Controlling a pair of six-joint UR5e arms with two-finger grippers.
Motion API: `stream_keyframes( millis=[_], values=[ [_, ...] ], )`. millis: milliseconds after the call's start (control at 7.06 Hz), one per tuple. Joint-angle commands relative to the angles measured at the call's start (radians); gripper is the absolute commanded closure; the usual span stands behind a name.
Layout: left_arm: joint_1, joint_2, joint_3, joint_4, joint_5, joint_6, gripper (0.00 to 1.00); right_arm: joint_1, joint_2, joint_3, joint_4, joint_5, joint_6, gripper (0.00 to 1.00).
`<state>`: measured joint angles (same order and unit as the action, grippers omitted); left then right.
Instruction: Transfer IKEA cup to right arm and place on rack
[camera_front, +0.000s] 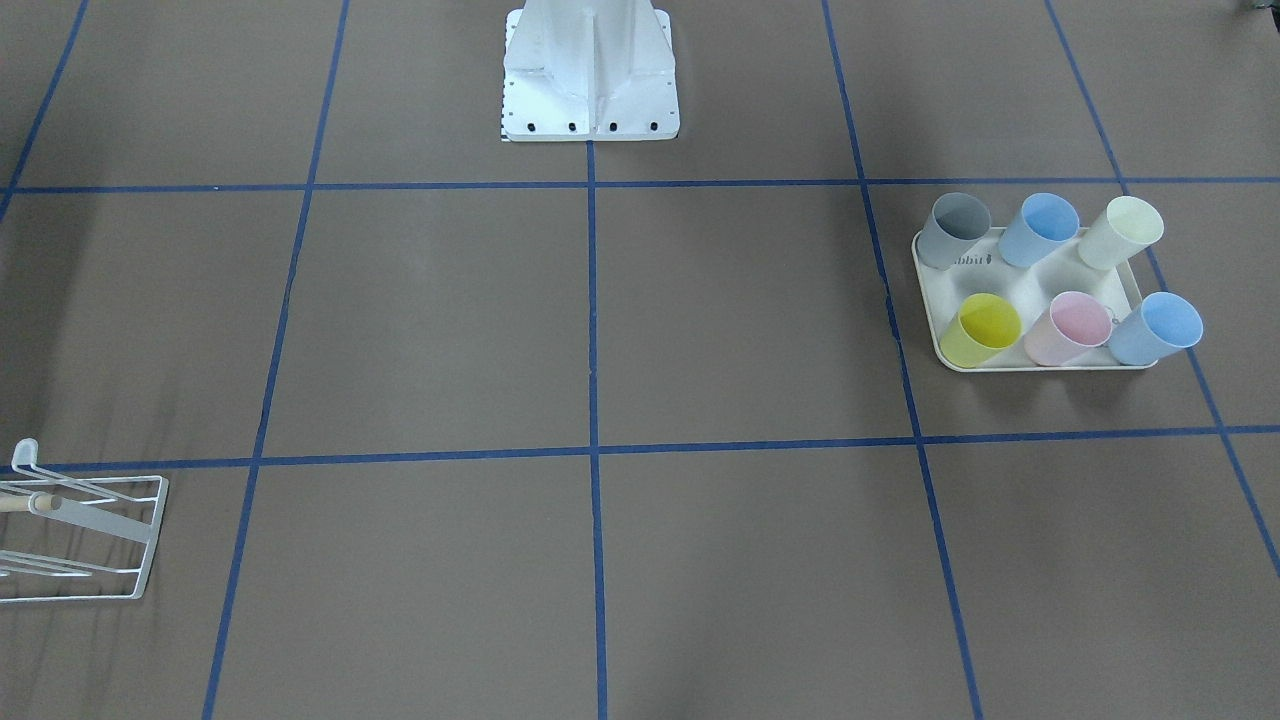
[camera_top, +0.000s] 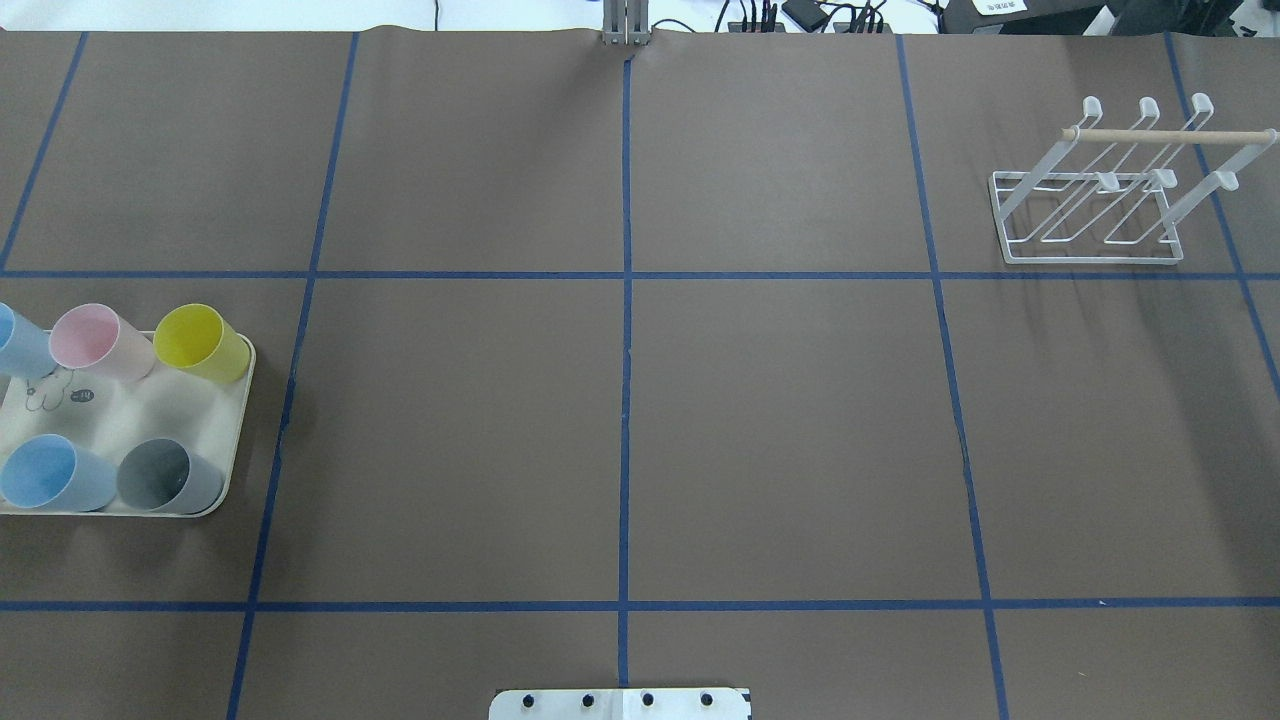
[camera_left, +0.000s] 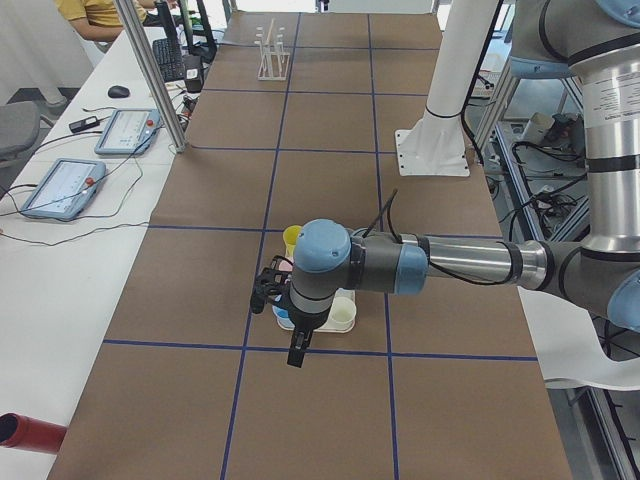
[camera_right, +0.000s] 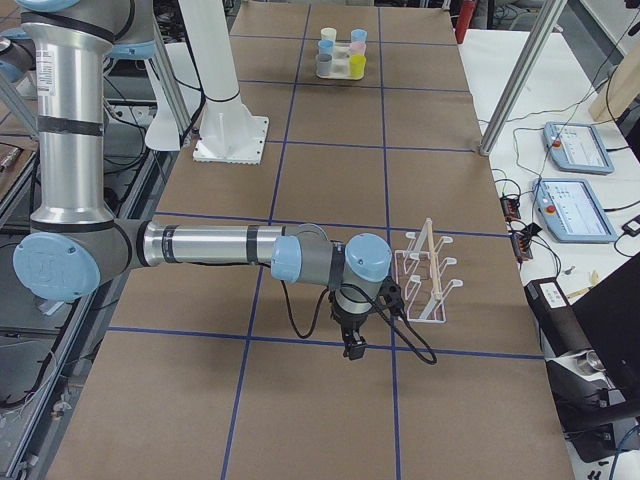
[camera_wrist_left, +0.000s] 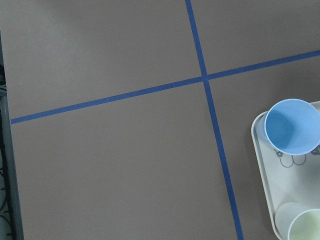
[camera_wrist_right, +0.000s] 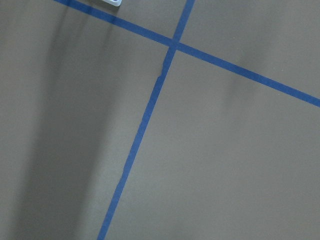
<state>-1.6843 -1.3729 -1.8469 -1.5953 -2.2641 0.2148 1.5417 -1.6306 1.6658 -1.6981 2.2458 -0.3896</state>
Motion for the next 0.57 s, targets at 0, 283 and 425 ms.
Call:
stream_keyframes(
  millis=[0,283,425],
  values=[
    [0.0,0.0,-0.002,0.002,0.001,0.002,0.0,0.0,0.0,0.002,0.0,0.002,0.0,0.0],
    [0.002,0.0,-0.041,0.003,0.0,0.0,0.0,0.0,0.0,0.009,0.0,0.002,0.0,0.0],
    [0.002,0.0,-0.043,0.002,0.0,0.002,0.0,0.002,0.0,0.026,0.0,0.002,0.0,0.0]
  ],
)
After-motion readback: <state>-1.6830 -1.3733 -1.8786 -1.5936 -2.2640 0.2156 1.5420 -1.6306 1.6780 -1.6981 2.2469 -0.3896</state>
